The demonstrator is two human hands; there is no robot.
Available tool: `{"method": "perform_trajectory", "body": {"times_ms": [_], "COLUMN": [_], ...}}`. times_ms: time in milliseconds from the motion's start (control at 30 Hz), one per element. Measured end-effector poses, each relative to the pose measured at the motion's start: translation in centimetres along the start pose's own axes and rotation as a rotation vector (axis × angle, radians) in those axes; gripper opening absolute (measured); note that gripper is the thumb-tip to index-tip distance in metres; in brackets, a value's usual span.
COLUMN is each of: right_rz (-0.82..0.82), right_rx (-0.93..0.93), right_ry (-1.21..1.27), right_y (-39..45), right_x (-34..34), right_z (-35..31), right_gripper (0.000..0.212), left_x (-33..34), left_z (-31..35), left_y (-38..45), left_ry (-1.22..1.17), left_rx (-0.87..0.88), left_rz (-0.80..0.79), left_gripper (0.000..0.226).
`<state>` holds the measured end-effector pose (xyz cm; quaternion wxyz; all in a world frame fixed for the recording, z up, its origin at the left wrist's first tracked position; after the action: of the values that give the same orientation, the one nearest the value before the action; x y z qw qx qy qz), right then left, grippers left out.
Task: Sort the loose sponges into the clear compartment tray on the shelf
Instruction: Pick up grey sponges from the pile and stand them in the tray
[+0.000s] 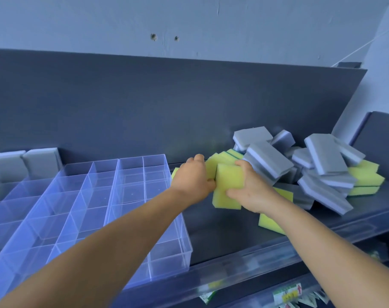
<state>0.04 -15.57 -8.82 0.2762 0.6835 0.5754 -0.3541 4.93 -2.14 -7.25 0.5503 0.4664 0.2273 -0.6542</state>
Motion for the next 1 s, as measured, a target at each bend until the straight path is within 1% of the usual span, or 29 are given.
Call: {"method": "perform_trajectory", "body": {"times_ms": [33, 133, 167, 200, 267, 367, 467, 500, 533, 600, 667, 767, 867, 1000], "right_rz": [0.020, 0.100, 0.133, 0.166, 0.205, 0.207, 0.186, 0.179, 0.179, 0.184, 0.192, 0.209, 0.180, 0.131], "right_rx": [-0.019, -0.075, -0.089, -0.097, -0.110, -0.169, -0.250, -0.276, -0.303, -0.359, -0.414, -0.497, -0.554, -0.590], "right_ry": [0.028, 0.122, 0.154, 0.184, 0.234, 0.256, 0.297, 0.306, 0.311, 0.315, 0.292, 0.261, 0.296, 0.309], "right_y": [0.0, -0.1, 0.0, 0.0, 0.2, 0.2, -0.1, -0.3, -0.6, -1.4, -2.3, -4.2, -6.4, -9.1], "right_x": [-0.5, -2.2, -2.8, -3.3, -3.7, -3.3, -2.6, -2.4, -2.1, -1.3, -0.3, 1.4, 3.8, 7.3], "right_z": [-0.2, -0.8, -1.0, -1.2, -1.8, -3.8, -6.2, -7.2, -8.1, -10.1, -12.4, -16.1, -19.8, -24.5], "right_gripper": [0.075, 0.062, 0.059, 0.058, 0.058, 0.056, 0.047, 0.043, 0.040, 0.037, 0.036, 0.038, 0.042, 0.034], "left_x": [-0.6, -2.5, -3.1, -3.5, -4.2, -5.2, -7.1, -8.0, -8.9, -10.8, -12.6, -15.0, -17.6, -21.3], "left_z": [-0.2, -0.8, -1.0, -1.2, -1.5, -1.7, -3.1, -3.8, -4.7, -6.4, -8.2, -11.1, -14.2, -18.3], "left_y": [0.0, -0.3, -0.6, -0.8, -1.4, -2.6, -4.0, -4.6, -5.2, -6.3, -7.6, -10.2, -13.0, -17.1], "left_ry": [-0.035, -0.109, -0.134, -0.164, -0.236, -0.352, -0.385, -0.375, -0.366, -0.373, -0.383, -0.393, -0.400, -0.299], "left_rx": [-0.013, -0.039, -0.048, -0.052, -0.041, 0.006, 0.006, -0.003, -0.013, -0.027, -0.043, -0.074, -0.094, -0.142], "left_rz": [0.020, 0.103, 0.129, 0.146, 0.144, 0.103, 0.121, 0.142, 0.163, 0.213, 0.259, 0.317, 0.377, 0.379], "left_gripper": [0.058, 0.041, 0.040, 0.044, 0.064, 0.089, 0.104, 0.102, 0.096, 0.077, 0.061, 0.047, 0.044, 0.059]}}
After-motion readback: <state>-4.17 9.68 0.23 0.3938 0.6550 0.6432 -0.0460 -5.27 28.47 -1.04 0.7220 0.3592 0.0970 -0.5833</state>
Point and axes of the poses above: each hand's wrist, its own y-axis towards the middle knuckle, its own x-axis out of the palm, z = x × y, the point moved 8 cm from there along y, towards the middle knuckle, and after that the axes turned 2 degrees about -y, right-handed, at the moved point
